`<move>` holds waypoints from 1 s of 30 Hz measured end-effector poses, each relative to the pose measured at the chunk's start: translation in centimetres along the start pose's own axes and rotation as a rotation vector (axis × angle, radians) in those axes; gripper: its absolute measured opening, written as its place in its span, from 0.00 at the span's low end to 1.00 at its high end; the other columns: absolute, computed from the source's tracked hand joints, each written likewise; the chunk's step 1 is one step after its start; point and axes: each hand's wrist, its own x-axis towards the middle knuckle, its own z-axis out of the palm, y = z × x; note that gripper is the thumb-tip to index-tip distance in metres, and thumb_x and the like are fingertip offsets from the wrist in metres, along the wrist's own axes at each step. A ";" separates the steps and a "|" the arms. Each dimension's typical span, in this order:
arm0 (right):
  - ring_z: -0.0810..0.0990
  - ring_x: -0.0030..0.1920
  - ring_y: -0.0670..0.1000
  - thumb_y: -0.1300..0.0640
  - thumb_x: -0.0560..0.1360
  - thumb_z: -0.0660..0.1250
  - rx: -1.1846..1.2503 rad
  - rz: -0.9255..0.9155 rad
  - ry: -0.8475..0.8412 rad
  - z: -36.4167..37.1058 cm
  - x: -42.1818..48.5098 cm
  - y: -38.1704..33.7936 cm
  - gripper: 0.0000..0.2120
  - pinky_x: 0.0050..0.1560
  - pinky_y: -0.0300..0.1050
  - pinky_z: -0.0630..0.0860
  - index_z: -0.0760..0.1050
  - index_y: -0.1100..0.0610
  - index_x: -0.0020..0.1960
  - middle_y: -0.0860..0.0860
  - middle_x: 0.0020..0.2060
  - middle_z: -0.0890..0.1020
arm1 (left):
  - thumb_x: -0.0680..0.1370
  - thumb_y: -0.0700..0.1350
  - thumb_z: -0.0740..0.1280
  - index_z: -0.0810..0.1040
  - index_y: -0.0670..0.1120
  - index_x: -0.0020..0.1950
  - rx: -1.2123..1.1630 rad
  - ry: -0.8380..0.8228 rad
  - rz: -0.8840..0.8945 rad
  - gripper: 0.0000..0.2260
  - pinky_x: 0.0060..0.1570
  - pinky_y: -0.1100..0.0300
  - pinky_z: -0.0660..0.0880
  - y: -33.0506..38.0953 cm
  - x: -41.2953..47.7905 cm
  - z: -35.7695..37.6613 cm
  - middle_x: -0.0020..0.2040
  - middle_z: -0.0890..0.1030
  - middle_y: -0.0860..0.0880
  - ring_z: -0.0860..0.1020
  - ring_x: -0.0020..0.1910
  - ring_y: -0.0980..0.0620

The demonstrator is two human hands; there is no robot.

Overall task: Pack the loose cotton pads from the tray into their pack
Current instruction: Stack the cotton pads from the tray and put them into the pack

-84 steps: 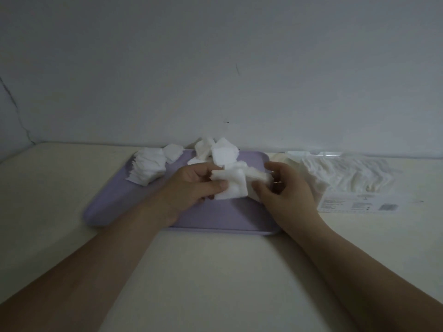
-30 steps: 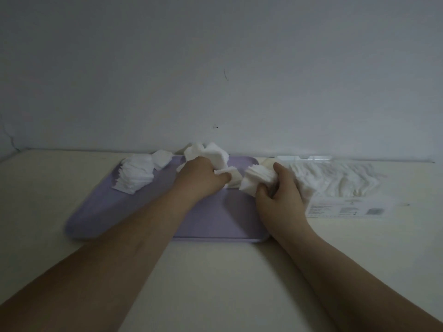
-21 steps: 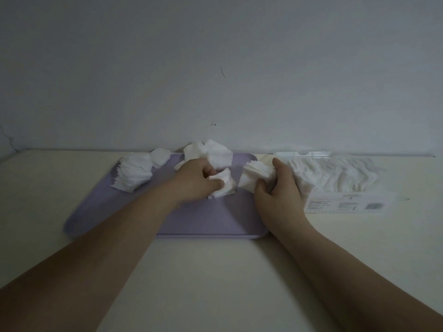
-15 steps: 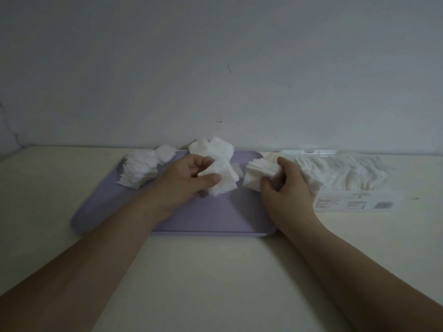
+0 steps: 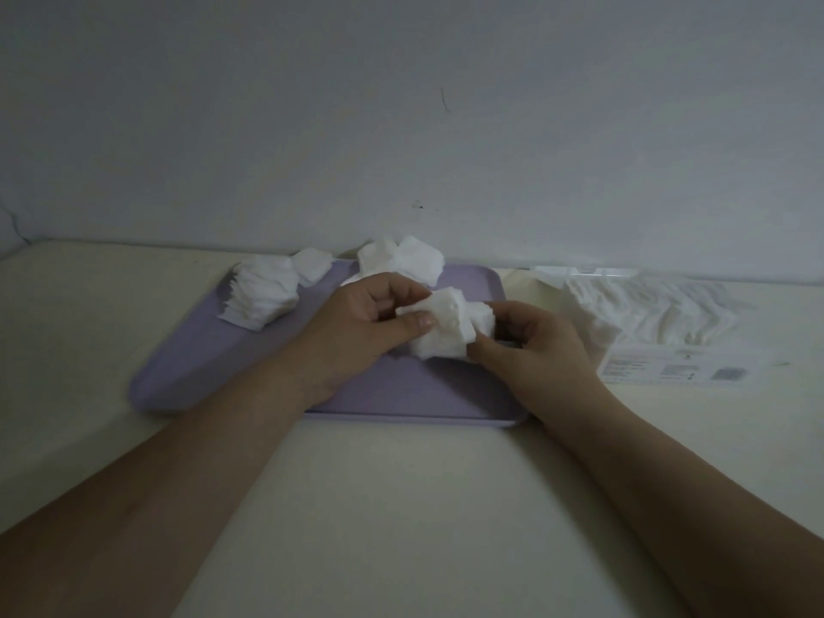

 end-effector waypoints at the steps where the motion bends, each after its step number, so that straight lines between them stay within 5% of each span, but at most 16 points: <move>1: 0.86 0.50 0.41 0.57 0.74 0.77 0.004 -0.002 -0.008 0.0 0.0 -0.1 0.10 0.54 0.38 0.80 0.86 0.49 0.55 0.42 0.46 0.88 | 0.77 0.32 0.70 0.80 0.44 0.52 0.002 0.007 0.006 0.09 0.36 0.69 0.76 0.0 0.0 0.1 0.44 0.85 0.51 0.81 0.38 0.61; 9: 0.86 0.56 0.50 0.58 0.79 0.72 0.023 -0.009 -0.103 0.0 -0.1 0.0 0.10 0.59 0.46 0.80 0.84 0.52 0.59 0.46 0.50 0.88 | 0.76 0.37 0.75 0.84 0.58 0.45 0.088 -0.010 0.024 0.14 0.43 0.58 0.80 -0.4 -0.1 -0.1 0.47 0.85 0.49 0.80 0.45 0.51; 14: 0.84 0.60 0.51 0.54 0.72 0.77 0.160 0.029 -0.234 -0.5 0.0 0.1 0.21 0.63 0.49 0.79 0.81 0.51 0.64 0.49 0.55 0.87 | 0.76 0.37 0.75 0.83 0.53 0.47 0.090 0.004 0.039 0.11 0.43 0.63 0.77 -0.3 -0.2 0.0 0.46 0.84 0.50 0.79 0.44 0.52; 18: 0.84 0.56 0.48 0.59 0.70 0.81 0.082 -0.015 -0.157 -0.3 0.0 0.4 0.29 0.58 0.43 0.80 0.77 0.48 0.69 0.47 0.56 0.86 | 0.77 0.35 0.73 0.82 0.50 0.48 0.074 0.001 0.030 0.09 0.39 0.69 0.76 0.1 -0.3 0.2 0.45 0.86 0.52 0.81 0.41 0.58; 21: 0.84 0.53 0.49 0.60 0.71 0.80 0.058 -0.044 -0.142 -0.3 0.3 0.7 0.24 0.56 0.45 0.80 0.80 0.49 0.65 0.49 0.54 0.86 | 0.78 0.36 0.72 0.82 0.49 0.49 0.052 0.015 0.011 0.08 0.36 0.69 0.74 0.2 -0.3 0.1 0.44 0.86 0.53 0.81 0.38 0.61; 25: 0.86 0.53 0.52 0.59 0.70 0.77 0.142 0.009 -0.026 -0.1 0.4 1.2 0.20 0.61 0.58 0.81 0.81 0.45 0.60 0.49 0.51 0.88 | 0.76 0.42 0.74 0.83 0.51 0.49 -0.037 0.077 -0.032 0.04 0.35 0.61 0.70 0.2 0.0 -0.6 0.46 0.84 0.50 0.76 0.40 0.56; 30: 0.86 0.52 0.50 0.60 0.73 0.75 0.124 0.040 0.056 -0.3 0.4 1.1 0.22 0.59 0.57 0.82 0.78 0.46 0.64 0.48 0.51 0.87 | 0.74 0.39 0.73 0.82 0.51 0.50 -0.220 0.004 -0.050 0.08 0.34 0.61 0.73 0.5 0.0 -1.0 0.50 0.84 0.48 0.78 0.45 0.51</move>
